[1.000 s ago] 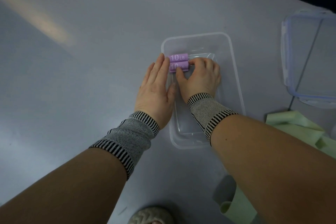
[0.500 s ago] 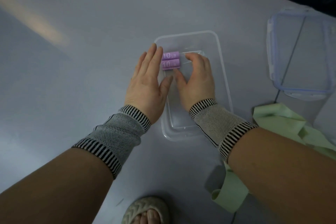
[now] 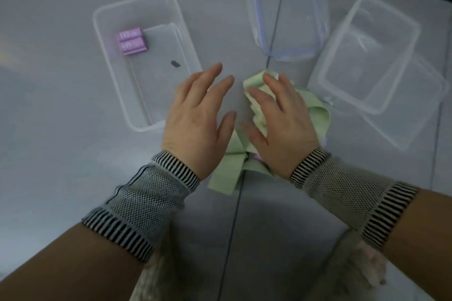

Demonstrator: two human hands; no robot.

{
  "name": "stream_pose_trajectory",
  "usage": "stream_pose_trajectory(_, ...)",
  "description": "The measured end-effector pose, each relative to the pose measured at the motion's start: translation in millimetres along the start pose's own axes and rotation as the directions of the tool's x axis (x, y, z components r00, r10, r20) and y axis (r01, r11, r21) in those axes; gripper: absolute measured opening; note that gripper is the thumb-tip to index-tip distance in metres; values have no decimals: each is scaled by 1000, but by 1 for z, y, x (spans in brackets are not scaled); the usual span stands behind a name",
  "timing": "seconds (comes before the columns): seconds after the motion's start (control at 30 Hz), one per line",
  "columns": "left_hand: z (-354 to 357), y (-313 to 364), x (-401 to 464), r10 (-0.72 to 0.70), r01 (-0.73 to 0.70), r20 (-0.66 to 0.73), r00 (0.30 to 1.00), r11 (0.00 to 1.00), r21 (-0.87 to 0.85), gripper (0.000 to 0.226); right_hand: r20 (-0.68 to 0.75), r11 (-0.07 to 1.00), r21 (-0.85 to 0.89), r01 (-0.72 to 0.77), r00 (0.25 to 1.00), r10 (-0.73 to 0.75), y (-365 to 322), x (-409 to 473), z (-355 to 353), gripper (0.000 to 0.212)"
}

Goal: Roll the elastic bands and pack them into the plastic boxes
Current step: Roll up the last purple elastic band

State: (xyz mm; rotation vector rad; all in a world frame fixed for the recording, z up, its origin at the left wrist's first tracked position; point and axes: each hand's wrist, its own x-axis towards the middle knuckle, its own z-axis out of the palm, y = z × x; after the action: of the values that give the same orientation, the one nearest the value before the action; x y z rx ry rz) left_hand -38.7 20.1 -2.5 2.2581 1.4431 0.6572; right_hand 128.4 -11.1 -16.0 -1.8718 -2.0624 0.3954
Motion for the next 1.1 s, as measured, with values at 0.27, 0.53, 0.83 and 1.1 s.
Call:
stream_pose_trajectory(0.27, 31, 35, -33, -26, -4, 294, 955, 995, 103, 48, 138, 990, -135, 45, 990, -26, 63, -77, -28, 51)
stream_pose_trajectory(0.53, 82, 44, -44, -69, -7, 395, 916, 982, 188, 45, -16, 968, -58, -243, 970, 242, 91, -116, 10, 43)
stream_pose_trajectory(0.83, 114, 55, -27, -134, 59, 453, 881, 983, 175, 24, 102, 966, -22, -257, 961, 258, 94, -103, 18, 27)
stream_pose_trajectory(1.1, 79, 53, -25, -189, 189, 299, 935, 981, 30, 16, 235, 936, -157, -316, 908, 346, 93, -104, 13, 34)
